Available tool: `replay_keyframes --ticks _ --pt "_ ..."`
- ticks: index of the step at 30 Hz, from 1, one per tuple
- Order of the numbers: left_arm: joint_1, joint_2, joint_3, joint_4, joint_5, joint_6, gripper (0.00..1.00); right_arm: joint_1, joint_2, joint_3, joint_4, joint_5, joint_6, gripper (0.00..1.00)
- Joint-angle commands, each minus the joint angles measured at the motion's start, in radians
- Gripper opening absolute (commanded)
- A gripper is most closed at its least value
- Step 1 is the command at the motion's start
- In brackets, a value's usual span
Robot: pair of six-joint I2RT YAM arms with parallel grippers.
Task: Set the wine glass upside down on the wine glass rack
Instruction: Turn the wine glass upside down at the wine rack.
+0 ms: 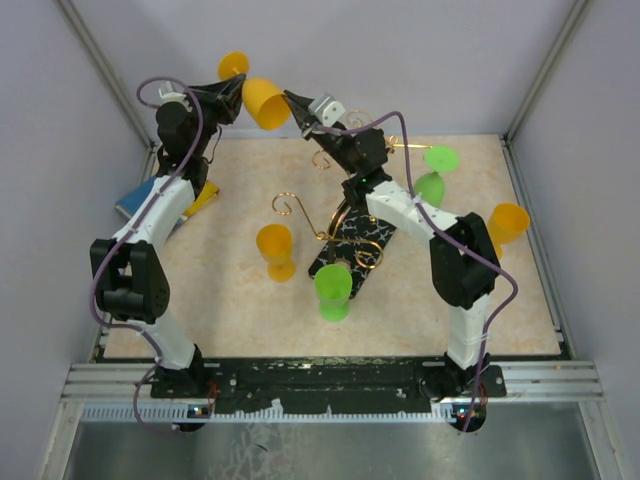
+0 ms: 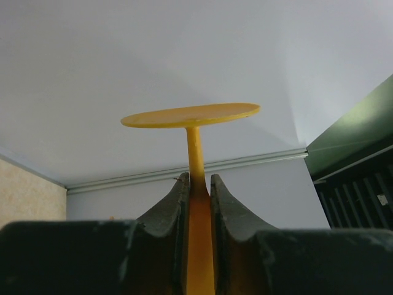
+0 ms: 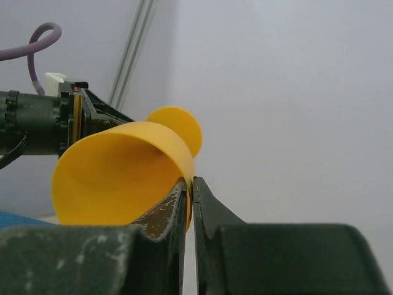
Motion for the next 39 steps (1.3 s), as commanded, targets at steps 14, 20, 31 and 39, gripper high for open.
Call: replay_keyframes --ticks 14,20,31,39 --pt "0.062 0.053 0.029 0.368 0.055 0.155 0.00 0.020 -0.121 -0.067 -0.059 0.086 -0.090 0.49" --pt "0.136 0.075 0.044 0.463 0.083 0.219 0.00 0.020 -0.191 -0.100 -0.131 0.149 -0.127 0.72" --pt "0.166 0.042 0.027 0.420 0.370 0.967 0.00 0.009 -0.229 0.063 -0.434 0.434 -0.152 0.97" --pt "0.149 0.009 -0.301 0.703 0.600 1.141 0.00 -0.068 -0.188 0.272 -0.690 0.648 -0.017 0.98"
